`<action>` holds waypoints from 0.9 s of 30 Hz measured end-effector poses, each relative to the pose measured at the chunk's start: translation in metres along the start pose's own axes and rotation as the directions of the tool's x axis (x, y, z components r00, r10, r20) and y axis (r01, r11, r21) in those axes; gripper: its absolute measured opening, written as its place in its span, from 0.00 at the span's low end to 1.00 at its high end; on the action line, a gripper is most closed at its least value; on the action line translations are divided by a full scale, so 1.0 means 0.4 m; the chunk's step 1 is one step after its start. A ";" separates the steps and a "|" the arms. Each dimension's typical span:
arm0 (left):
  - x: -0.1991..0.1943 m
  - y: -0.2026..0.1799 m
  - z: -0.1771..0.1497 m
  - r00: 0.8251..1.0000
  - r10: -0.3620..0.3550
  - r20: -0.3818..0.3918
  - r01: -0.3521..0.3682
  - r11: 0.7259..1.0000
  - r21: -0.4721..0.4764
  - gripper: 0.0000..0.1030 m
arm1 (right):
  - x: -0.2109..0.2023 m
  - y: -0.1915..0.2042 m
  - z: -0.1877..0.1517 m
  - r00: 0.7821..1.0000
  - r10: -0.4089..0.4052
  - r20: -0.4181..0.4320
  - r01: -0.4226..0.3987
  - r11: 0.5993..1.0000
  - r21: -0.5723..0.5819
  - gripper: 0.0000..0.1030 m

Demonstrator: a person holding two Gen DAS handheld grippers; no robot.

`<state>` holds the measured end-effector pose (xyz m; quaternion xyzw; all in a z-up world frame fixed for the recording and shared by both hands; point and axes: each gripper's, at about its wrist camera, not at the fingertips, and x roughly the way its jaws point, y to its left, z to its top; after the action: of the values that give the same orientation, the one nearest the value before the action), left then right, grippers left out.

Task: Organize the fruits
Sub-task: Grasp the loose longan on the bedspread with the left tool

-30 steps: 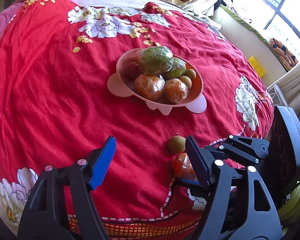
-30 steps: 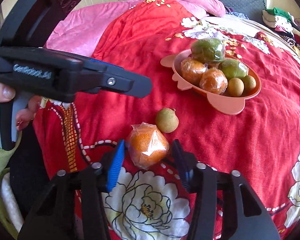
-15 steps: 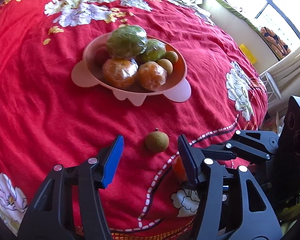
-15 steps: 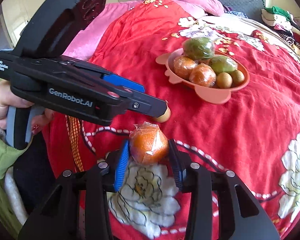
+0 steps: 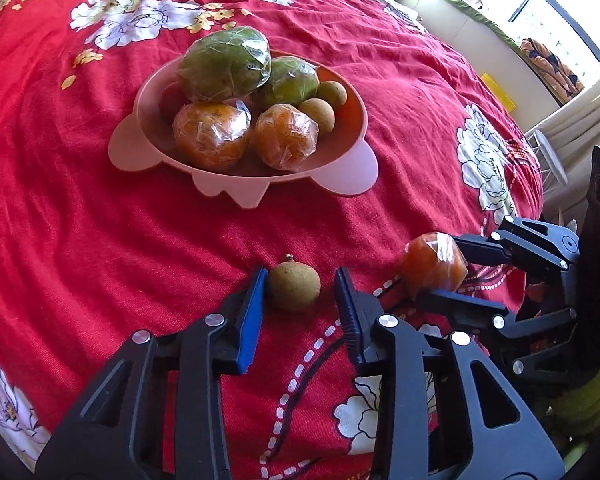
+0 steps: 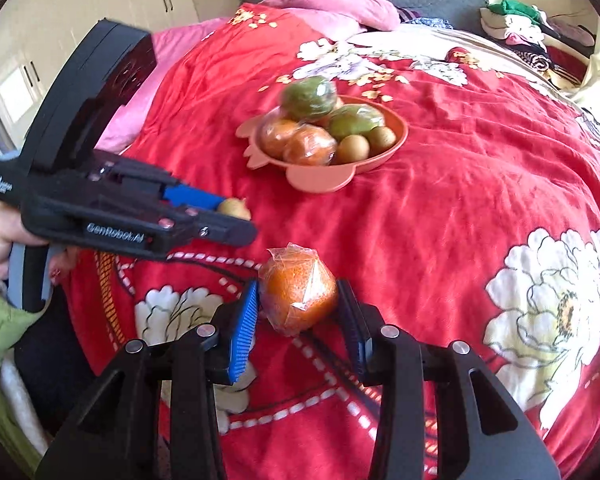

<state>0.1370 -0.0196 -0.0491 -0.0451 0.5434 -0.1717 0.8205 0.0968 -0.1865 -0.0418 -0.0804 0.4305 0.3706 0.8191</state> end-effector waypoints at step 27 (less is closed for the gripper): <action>-0.099 0.048 0.045 0.994 0.003 0.106 0.002 0.999 -0.039 0.19 | -0.036 -0.035 0.100 0.996 0.028 0.090 -0.030 0.999 0.023 0.37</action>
<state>0.1441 0.0094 -0.0119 -0.0700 0.5021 -0.1583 0.8473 0.1268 -0.1861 -0.0087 -0.0475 0.3987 0.3804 0.8331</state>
